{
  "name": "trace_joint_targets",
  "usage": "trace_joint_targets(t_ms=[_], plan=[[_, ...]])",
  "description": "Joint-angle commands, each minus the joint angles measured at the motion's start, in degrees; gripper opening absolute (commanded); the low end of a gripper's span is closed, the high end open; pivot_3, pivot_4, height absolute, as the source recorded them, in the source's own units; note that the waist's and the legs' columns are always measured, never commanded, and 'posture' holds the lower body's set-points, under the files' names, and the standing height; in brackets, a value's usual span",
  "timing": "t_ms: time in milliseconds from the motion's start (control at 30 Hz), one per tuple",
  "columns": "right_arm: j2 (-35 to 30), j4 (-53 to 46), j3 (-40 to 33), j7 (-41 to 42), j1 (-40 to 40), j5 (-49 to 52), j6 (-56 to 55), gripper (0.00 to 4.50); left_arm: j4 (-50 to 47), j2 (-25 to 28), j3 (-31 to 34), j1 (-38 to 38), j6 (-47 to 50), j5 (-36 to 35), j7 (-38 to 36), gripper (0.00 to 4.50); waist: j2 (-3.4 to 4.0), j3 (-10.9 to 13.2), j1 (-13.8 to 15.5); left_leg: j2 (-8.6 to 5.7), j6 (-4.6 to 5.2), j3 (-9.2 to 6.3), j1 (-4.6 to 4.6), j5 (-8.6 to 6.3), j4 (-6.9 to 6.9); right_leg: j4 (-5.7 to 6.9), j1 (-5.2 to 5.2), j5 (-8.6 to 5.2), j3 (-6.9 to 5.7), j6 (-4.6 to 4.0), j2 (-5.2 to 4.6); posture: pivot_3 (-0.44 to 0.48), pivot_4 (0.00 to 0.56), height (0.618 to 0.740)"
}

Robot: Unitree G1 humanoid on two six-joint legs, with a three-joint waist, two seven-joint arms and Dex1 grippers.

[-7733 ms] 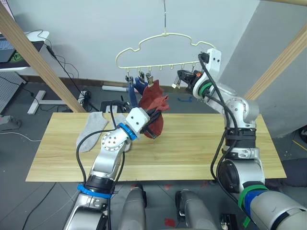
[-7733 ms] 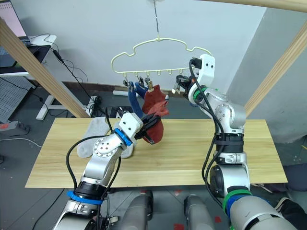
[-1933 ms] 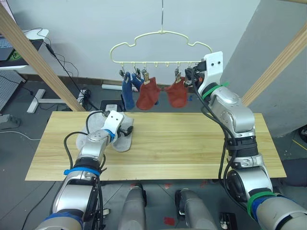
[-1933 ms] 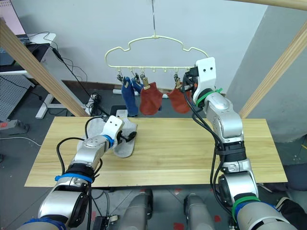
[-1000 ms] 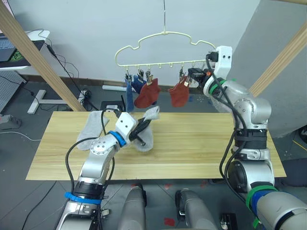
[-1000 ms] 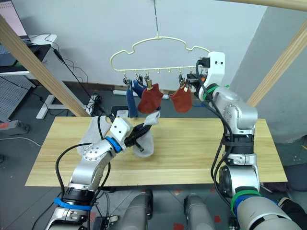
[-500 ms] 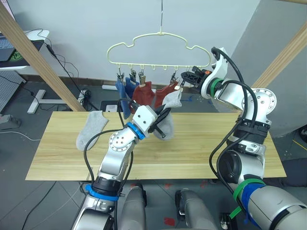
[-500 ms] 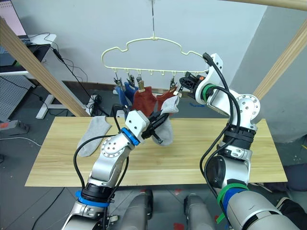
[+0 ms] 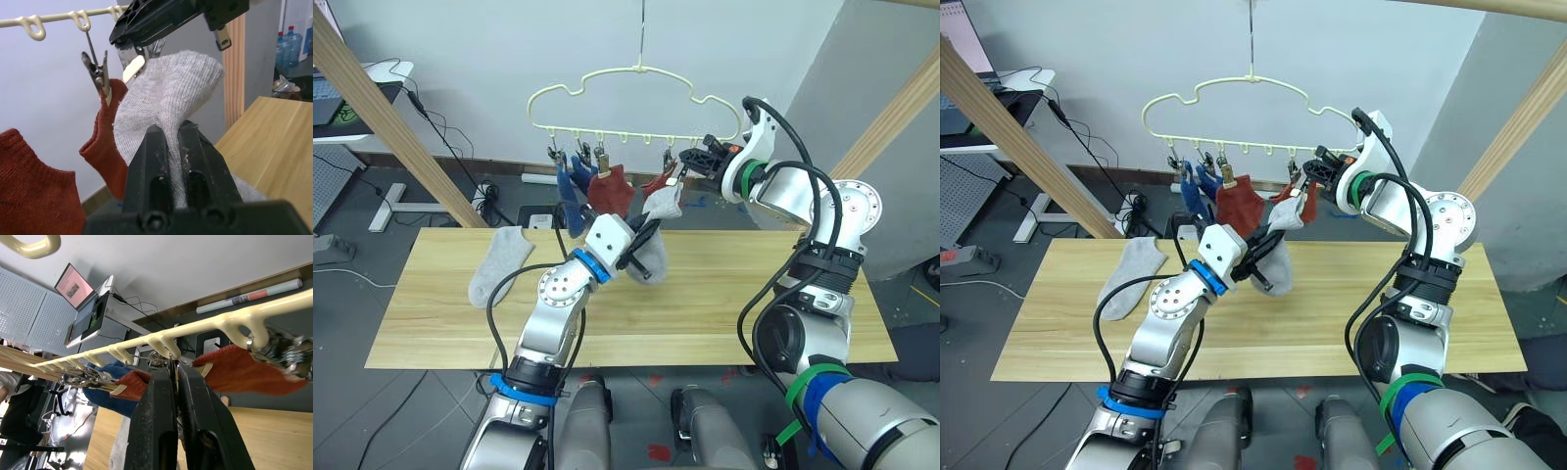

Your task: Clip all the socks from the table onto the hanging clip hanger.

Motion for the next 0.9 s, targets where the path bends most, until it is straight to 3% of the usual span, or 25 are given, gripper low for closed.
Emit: trace_joint_targets(t_ms=[33, 300, 433, 733, 900], plan=[[0.1, -1.7, -0.8, -1.0, -0.1, 1.7, 1.1, 0.0, -1.1, -0.6, 0.1, -1.5, -1.2, 0.1, 1.0, 0.03, 0.0, 0.0, 0.0, 0.0, 0.0, 0.0, 0.0, 0.0, 0.0, 0.0, 0.0, 0.0, 0.0, 0.0, 0.0, -0.006, 0.26, 0.74], [0.2, -1.8, -1.2, -1.4, 0.0, 3.5, 2.1, 0.0, 0.8, -1.2, -0.1, -3.8, -2.3, 0.7, 1.5, 0.03, 0.0, 0.0, 0.0, 0.0, 0.0, 0.0, -0.01, 0.0, 0.0, -0.03, 0.0, 0.0, 0.0, 0.0, 0.0, -0.005, 0.261, 0.74], [0.1, -2.0, -1.3, -1.2, 0.3, 4.4, 2.2, 1.18, 0.8, -1.1, -0.3, -3.8, -2.7, 0.2, 0.6, 0.0, 0.0, 0.0, -0.2, 0.01, 0.0, 0.0, -0.02, 0.0, -0.02, -0.05, -0.01, 0.0, 0.0, 0.0, 0.02, -0.007, 0.259, 0.74], [-7.4, -7.7, 6.6, 6.2, 5.0, 3.0, -1.2, 4.36, 0.1, -1.7, -0.5, -4.1, 0.5, -2.8, -2.5, 2.69, 0.0, 0.0, -0.3, 0.0, 0.01, 0.01, -0.05, -0.01, -0.03, -0.1, -0.03, 0.0, 0.02, 0.01, 0.02, -0.005, 0.259, 0.74], [-12.9, -14.4, 10.4, 11.0, 9.7, 3.4, -2.9, 4.5, -0.3, -1.6, 0.3, -4.0, 4.1, -5.2, -3.8, 4.24, 0.0, 0.0, -0.6, 0.01, 0.01, 0.0, -0.06, -0.01, -0.03, -0.11, -0.03, -0.01, 0.03, 0.02, 0.03, -0.015, 0.262, 0.74]])
